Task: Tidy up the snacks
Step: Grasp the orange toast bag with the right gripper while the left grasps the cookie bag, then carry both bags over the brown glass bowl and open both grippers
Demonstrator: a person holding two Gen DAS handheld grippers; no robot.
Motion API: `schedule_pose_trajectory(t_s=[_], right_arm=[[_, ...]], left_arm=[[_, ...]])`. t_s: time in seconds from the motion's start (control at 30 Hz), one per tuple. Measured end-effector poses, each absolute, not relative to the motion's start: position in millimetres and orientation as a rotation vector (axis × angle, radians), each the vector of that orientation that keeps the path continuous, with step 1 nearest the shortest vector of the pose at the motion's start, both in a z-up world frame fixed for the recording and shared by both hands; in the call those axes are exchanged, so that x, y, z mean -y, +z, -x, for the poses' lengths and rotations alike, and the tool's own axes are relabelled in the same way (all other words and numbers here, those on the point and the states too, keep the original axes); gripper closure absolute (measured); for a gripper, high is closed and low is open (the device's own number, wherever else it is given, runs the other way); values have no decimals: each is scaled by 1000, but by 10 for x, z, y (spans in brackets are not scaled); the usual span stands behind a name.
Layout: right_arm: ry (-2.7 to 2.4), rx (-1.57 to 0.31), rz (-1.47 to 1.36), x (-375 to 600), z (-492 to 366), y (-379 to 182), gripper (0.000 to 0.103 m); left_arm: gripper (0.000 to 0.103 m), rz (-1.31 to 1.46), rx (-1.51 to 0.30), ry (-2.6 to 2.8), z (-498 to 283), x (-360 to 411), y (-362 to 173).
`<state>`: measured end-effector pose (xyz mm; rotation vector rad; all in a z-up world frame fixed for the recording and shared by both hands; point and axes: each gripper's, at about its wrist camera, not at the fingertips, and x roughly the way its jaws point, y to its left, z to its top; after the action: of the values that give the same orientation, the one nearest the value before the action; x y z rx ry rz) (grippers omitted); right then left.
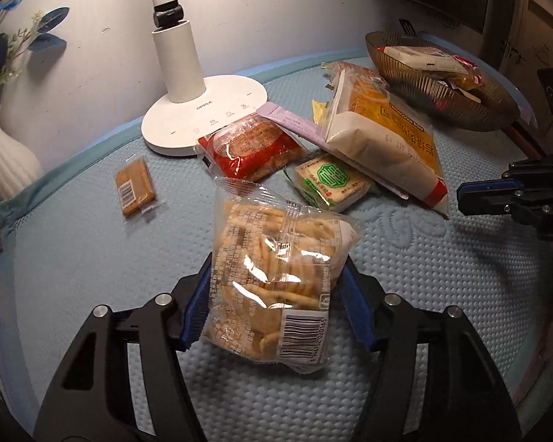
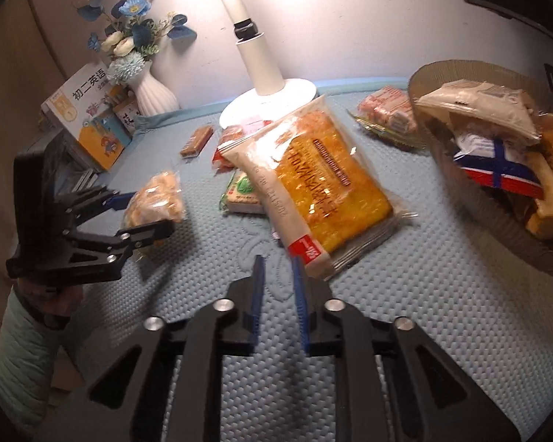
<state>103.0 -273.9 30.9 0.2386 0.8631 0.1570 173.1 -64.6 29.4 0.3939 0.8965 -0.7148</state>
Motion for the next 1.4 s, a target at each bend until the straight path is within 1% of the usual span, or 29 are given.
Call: schedule_pose_trajectory(t_s=[0.03,0.13,0.23,0.33,0.4,0.43,0.47,0.57,0.7,0.83,0.93,1.0,1.07,1.2,1.23,1.27,1.37,1.4], right_arm=[[119,-823,-261,2816,-1029,347,20],[98,-808,-347,2989,-1182,321,20],[103,-859,-457,3087,-1408,161,20],[67,-827,-510,3124,-1552,97,20],[47,-804,-531,3114,-1636,64,16],[44,-804,-548,3098,-1687,32,10],[44,-810,-559,3075,-1725,1,7],[121,-834,-539,2950,-1678,24,7],[315,-894,-510,2684,-1386,105,8],[246,-856,-325,2474,-1179,293,8],[189,-809,-150,2336,-1282,432,6],[202,-821,-49,2237,-1454,395,5],[198,-876,57,2153,-1635,232,5],[166,-902,159,2070,-1744,54,5],[159,-900,175,2052,-1739,22,8],[150,-894,192,2033,-1715,3,20],[128,-882,215,2011,-1611,6,27],[132,-883,204,2020,-1576,13,28]], left_arm=[[40,-353,-894,-692,-1679,561,308],[40,-224,-893,-624,-1622,314,278],[40,-100,-899,-585,-1625,134,176],[40,-54,-876,-589,-1616,77,144],[40,-48,-866,-598,-1595,59,145],[40,-48,-867,-597,-1583,59,131],[40,-52,-861,-596,-1578,60,131],[40,-58,-855,-600,-1559,99,125],[40,-38,-855,-600,-1573,68,122],[40,-23,-858,-603,-1579,17,119],[40,-47,-856,-590,-1565,49,123],[39,-78,-855,-573,-1553,94,117],[39,-106,-855,-559,-1541,129,111],[39,-111,-857,-553,-1541,126,110],[39,-108,-858,-553,-1543,120,110],[39,-107,-859,-553,-1546,120,109],[39,-122,-861,-549,-1548,141,103],[39,-124,-861,-548,-1546,145,102]])
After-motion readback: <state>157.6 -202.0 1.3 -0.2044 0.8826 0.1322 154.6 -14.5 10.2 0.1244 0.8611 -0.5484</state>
